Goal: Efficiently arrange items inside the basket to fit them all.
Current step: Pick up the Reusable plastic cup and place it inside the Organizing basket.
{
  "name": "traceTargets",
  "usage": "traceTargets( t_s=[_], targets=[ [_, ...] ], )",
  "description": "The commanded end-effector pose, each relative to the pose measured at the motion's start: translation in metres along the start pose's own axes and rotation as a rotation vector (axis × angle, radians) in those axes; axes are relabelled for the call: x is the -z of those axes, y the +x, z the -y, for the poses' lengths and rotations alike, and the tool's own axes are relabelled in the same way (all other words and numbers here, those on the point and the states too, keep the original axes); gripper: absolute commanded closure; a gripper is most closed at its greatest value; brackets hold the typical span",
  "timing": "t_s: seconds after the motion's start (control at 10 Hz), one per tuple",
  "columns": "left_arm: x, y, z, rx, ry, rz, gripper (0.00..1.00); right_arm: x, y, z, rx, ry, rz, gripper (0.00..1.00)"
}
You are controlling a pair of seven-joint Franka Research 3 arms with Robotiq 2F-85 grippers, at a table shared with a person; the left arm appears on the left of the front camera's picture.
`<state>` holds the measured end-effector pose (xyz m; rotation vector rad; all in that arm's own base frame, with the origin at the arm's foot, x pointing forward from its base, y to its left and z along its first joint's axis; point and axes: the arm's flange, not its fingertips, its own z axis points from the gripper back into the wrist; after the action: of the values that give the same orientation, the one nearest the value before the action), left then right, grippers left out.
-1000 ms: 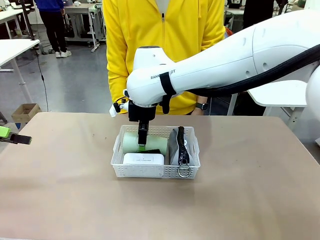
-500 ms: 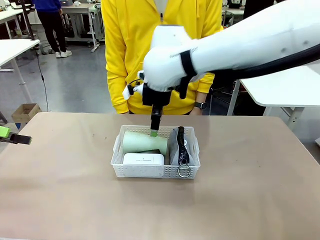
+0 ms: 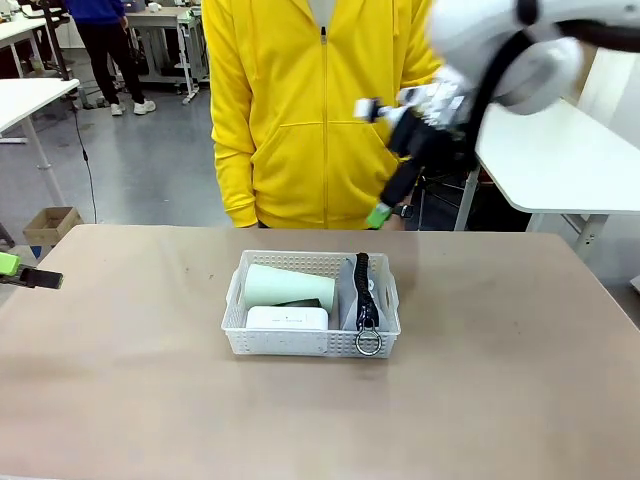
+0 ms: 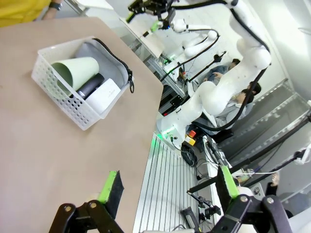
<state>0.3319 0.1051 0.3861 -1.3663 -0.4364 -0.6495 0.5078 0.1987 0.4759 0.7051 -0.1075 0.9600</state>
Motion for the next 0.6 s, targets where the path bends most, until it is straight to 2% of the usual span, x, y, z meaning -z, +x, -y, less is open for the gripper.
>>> traceTargets(
  t_s=[0.0,0.1,0.2,0.5],
  targets=[
    [-0.001,0.000,0.003,0.010,-0.012,-0.007,0.00,-0.022,-0.075,0.030,0.125,0.141,0.238,0.00],
    [-0.001,0.000,0.003,0.010,-0.012,-0.007,0.00,-0.035,-0.119,0.049,0.188,0.263,0.395,0.00],
    [-0.001,0.000,0.003,0.010,-0.012,-0.007,0.00,-0.040,-0.158,0.065,0.270,0.335,0.510,0.00],
    [-0.001,0.000,0.003,0.010,-0.012,-0.007,0.00,-0.035,-0.253,0.094,0.512,0.515,0.781,0.00]
  ],
)
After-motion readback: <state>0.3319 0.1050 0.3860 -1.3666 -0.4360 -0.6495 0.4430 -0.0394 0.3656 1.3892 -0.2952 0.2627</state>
